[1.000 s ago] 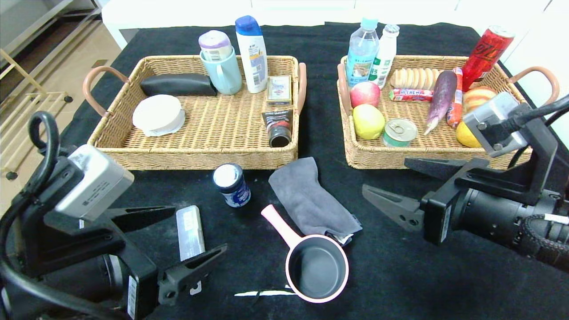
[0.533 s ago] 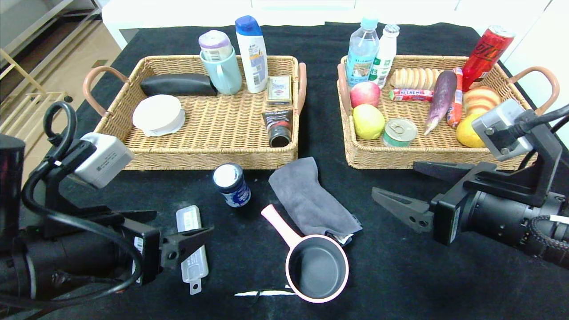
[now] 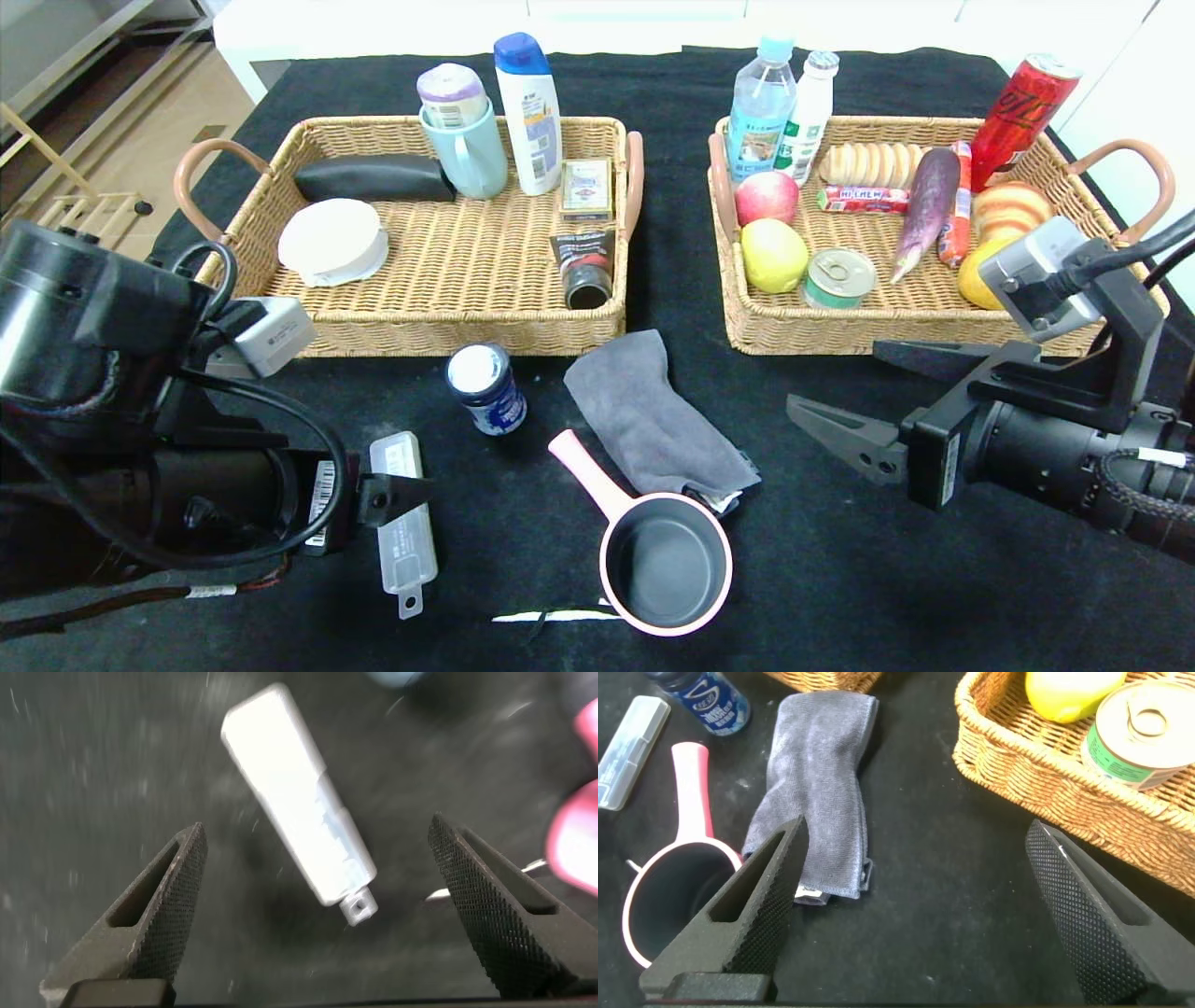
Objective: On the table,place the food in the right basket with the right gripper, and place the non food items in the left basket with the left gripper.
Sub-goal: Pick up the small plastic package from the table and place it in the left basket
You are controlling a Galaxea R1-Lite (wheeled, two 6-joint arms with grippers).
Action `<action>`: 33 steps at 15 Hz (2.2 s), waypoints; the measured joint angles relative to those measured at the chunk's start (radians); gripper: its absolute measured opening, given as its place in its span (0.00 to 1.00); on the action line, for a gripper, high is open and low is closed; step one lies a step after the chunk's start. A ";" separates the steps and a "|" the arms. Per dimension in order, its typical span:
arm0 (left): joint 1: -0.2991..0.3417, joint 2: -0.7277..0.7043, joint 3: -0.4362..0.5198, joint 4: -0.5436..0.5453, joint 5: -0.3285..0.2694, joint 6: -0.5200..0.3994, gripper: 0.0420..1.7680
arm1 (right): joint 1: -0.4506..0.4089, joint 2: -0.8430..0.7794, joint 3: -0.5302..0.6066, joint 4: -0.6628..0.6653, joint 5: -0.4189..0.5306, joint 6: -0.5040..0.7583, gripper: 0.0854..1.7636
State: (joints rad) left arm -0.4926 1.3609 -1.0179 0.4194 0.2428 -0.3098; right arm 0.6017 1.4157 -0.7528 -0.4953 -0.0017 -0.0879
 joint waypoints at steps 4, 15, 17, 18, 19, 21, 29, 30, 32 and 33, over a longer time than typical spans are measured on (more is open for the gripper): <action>0.011 0.066 -0.041 0.043 -0.004 -0.032 0.97 | 0.000 0.000 0.000 -0.001 -0.002 0.000 0.96; 0.022 0.167 -0.051 0.033 -0.002 -0.067 0.97 | 0.007 0.000 0.005 0.000 -0.003 -0.003 0.96; 0.021 0.169 -0.046 0.032 -0.003 -0.064 0.97 | 0.008 0.000 0.005 0.000 -0.003 -0.003 0.96; 0.020 0.169 -0.043 0.031 -0.004 -0.064 0.97 | 0.008 0.001 0.006 0.000 -0.003 -0.003 0.96; 0.020 0.170 -0.041 0.032 -0.006 -0.064 0.97 | 0.010 0.001 0.008 -0.001 -0.003 -0.003 0.96; 0.019 0.171 -0.037 0.034 -0.008 -0.061 0.97 | 0.015 0.002 0.011 0.000 -0.003 -0.004 0.96; 0.017 0.174 -0.032 0.032 -0.003 -0.059 0.67 | 0.026 0.003 0.019 0.000 -0.003 -0.005 0.96; 0.017 0.175 -0.032 0.032 -0.002 -0.059 0.60 | 0.026 0.003 0.020 0.000 -0.003 -0.005 0.96; 0.016 0.177 -0.029 0.032 -0.001 -0.057 0.46 | 0.028 0.003 0.020 0.000 -0.003 -0.005 0.96; 0.016 0.177 -0.027 0.032 0.000 -0.055 0.42 | 0.028 0.003 0.022 0.000 -0.003 -0.005 0.96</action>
State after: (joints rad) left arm -0.4766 1.5383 -1.0453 0.4517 0.2430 -0.3647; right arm 0.6300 1.4191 -0.7311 -0.4955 -0.0043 -0.0928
